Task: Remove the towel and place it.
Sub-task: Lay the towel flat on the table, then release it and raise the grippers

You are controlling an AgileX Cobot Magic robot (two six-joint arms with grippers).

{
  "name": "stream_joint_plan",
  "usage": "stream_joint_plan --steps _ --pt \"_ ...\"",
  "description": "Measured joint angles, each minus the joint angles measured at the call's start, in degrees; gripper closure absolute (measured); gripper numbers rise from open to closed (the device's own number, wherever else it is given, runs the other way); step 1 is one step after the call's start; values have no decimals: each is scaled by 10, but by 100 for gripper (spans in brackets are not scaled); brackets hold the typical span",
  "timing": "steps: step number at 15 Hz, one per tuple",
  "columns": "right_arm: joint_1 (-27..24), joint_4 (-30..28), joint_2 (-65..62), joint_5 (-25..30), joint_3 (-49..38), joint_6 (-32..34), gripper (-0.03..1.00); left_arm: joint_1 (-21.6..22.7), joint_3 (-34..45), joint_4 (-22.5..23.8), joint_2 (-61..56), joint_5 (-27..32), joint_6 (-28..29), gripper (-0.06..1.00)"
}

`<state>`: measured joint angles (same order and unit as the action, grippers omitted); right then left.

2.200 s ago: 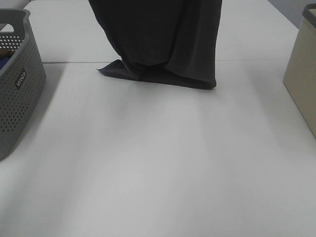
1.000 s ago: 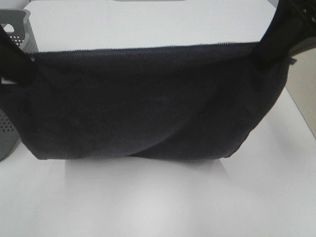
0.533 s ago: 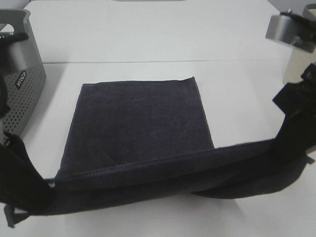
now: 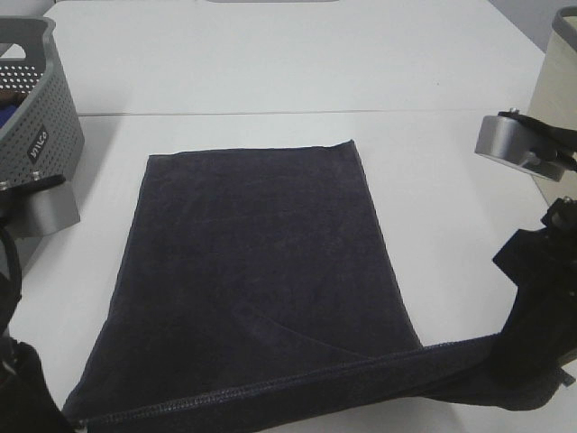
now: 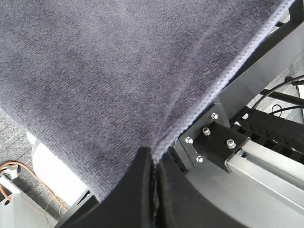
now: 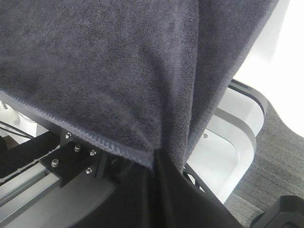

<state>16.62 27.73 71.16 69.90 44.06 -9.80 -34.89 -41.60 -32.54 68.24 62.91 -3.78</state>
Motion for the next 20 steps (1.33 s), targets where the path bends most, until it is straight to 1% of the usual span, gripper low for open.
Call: stream_joint_plan --steps 3,7,12,17,20 --pt "0 6 6 -7 -25 -10 96 0 0 2 5 1 1 94" --pt "0 14 45 -24 -72 -31 96 -1 0 5 73 2 1 94" --pt "-1 14 98 -52 -104 -51 96 -1 0 -22 156 10 -14 94" --pt "-1 25 184 -74 -109 -91 96 -1 0 -29 222 11 -13 94" --pt "-1 26 227 -80 -111 -103 96 -1 0 -45 245 16 -13 94"
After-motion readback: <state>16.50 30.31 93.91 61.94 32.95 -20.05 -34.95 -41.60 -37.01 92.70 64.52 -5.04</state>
